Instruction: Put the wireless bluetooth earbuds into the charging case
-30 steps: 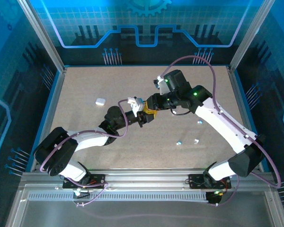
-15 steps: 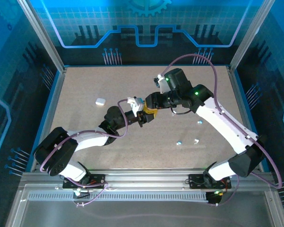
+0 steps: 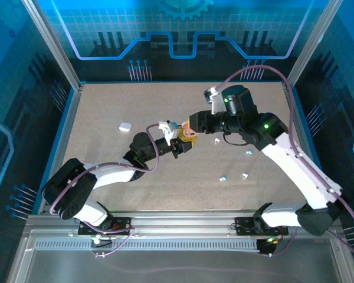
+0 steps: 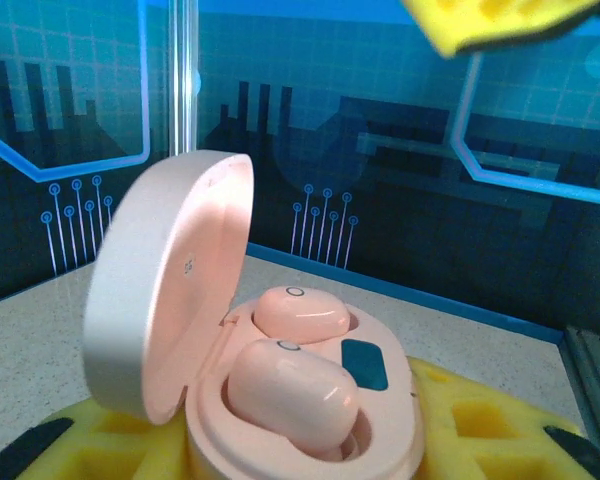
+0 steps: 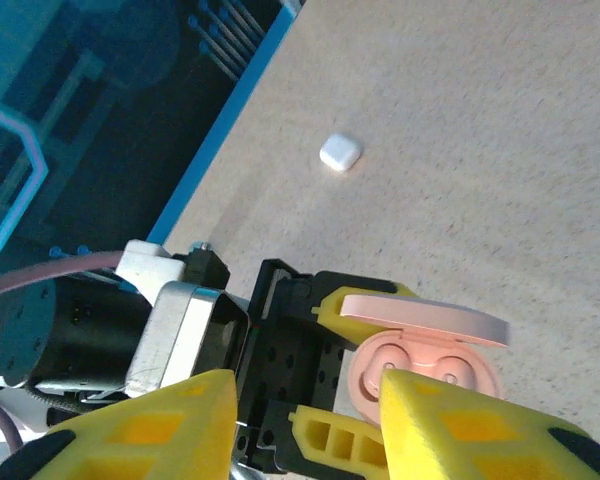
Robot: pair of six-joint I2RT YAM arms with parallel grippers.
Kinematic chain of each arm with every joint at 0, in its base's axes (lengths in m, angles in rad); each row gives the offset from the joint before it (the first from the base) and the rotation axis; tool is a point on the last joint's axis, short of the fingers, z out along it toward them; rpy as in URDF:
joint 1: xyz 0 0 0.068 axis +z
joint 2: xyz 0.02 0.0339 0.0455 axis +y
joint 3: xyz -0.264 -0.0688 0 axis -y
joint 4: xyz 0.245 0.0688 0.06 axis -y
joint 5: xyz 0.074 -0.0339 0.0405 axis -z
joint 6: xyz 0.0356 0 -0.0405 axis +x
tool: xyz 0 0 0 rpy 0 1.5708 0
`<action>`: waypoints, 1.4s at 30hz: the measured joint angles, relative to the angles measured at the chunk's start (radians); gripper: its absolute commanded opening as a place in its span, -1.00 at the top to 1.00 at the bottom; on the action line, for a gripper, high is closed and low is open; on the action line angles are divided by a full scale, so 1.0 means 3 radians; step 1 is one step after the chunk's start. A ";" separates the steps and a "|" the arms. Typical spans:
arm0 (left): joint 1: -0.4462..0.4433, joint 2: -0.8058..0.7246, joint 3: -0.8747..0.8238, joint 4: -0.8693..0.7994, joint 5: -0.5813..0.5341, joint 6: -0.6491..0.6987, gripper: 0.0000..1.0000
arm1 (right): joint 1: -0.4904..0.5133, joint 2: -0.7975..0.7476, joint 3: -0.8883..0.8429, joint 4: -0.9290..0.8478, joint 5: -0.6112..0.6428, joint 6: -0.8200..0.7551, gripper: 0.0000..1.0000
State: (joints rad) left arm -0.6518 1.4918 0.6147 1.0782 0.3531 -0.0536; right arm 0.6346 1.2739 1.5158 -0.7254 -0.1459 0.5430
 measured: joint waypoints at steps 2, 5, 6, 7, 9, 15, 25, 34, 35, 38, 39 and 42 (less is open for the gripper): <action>-0.0005 -0.0001 0.0000 -0.0011 0.0033 0.0045 0.22 | -0.0076 -0.0084 -0.0005 0.0006 0.0090 0.0003 0.06; -0.0032 -0.0003 0.0000 -0.0088 0.0067 0.0130 0.22 | -0.0299 -0.0085 -0.0004 0.0001 0.0112 0.0039 0.05; -0.0042 -0.0005 0.0000 -0.0120 0.0075 0.0158 0.22 | -0.0366 -0.0057 0.0001 -0.0005 0.0107 0.0051 0.05; -0.0052 -0.0014 0.0000 -0.0153 0.0093 0.0184 0.22 | -0.0429 -0.0001 0.0028 -0.0039 0.0088 0.0061 0.04; -0.0072 -0.0041 0.0000 -0.0214 0.0114 0.0216 0.22 | -0.0504 0.0142 0.0106 -0.0104 0.0033 0.0079 0.04; -0.0107 -0.0136 0.0000 -0.0305 0.0153 0.0278 0.21 | -0.0525 0.0690 0.0434 -0.0398 -0.0233 0.0061 0.04; -0.0111 -0.0202 0.0011 -0.0355 0.0145 0.0267 0.22 | -0.0526 0.0779 0.0276 -0.0589 -0.0659 0.0006 0.02; -0.0112 -0.0203 0.0043 -0.0361 0.0120 0.0257 0.22 | -0.0712 0.0243 -0.0446 -0.0294 -0.1169 0.0137 -0.11; -0.0112 -0.0205 0.0047 -0.0352 0.0120 0.0245 0.22 | -0.0753 0.0175 -0.0542 -0.0214 -0.1255 0.0179 -0.13; -0.0112 -0.0205 0.0058 -0.0332 0.0122 0.0175 0.21 | -0.0853 0.0058 -0.0749 -0.0019 -0.1522 0.0324 -0.17; -0.0112 -0.0205 0.0058 -0.0319 0.0122 0.0158 0.21 | -0.0874 0.0053 -0.0790 0.0027 -0.1602 0.0373 -0.17; -0.0112 -0.0205 0.0061 -0.0272 0.0136 0.0089 0.21 | -0.0898 0.0084 -0.0870 0.0164 -0.1844 0.0495 -0.15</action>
State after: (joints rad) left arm -0.6853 1.4303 0.6331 0.9966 0.3939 -0.0269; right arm 0.3653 1.2991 1.2549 -0.6762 -0.6991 0.6914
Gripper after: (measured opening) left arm 0.398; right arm 0.586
